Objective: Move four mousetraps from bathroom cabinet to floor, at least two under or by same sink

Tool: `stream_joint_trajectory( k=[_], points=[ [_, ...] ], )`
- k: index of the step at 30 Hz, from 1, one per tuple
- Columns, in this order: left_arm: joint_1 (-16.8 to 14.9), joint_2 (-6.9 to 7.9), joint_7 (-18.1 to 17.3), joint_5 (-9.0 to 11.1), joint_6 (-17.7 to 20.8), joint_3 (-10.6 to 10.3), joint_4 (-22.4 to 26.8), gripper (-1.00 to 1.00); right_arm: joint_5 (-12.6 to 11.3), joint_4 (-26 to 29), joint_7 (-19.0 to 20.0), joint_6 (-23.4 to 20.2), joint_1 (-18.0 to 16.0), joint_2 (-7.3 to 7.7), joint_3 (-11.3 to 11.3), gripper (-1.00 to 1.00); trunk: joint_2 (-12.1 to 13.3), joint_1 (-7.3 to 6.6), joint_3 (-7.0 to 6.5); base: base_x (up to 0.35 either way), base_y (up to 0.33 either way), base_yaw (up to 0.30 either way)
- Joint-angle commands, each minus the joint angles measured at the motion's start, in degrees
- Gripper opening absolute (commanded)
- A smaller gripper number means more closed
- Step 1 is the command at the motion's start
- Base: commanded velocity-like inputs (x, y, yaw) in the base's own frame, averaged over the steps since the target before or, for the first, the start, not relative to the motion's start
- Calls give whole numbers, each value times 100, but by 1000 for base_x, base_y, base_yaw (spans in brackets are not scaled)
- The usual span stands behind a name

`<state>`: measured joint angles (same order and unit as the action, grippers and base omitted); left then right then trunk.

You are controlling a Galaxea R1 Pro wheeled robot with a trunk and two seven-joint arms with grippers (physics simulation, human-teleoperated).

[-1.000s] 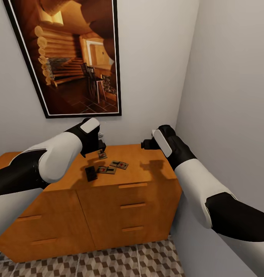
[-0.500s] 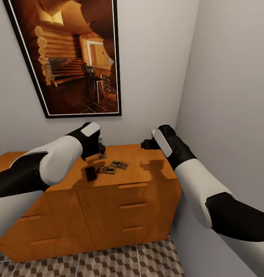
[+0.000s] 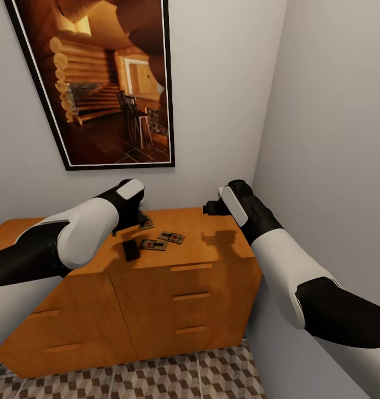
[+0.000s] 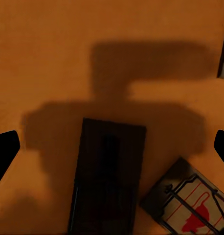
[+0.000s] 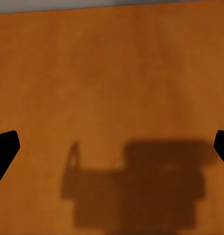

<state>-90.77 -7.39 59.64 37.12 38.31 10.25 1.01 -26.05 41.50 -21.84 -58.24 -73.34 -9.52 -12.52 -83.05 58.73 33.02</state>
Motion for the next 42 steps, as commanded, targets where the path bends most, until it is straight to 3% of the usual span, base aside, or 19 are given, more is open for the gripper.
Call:
stream_joint_trajectory(
  k=[1,12,42],
  points=[
    [2,-1,82,-31,39,47,11,100,-60,3,-58,-12,-5,3,-16,100,-3,0,6,0,0,0],
    [53,0,282,-29,42,47,5,100,-62,-2,-65,-10,-5,3,-17,100,-3,0,6,0,0,0],
    [343,1,267,-29,50,47,-119,100,-58,-61,-66,-3,-5,3,-14,100,-3,0,6,0,0,0]
  ],
)
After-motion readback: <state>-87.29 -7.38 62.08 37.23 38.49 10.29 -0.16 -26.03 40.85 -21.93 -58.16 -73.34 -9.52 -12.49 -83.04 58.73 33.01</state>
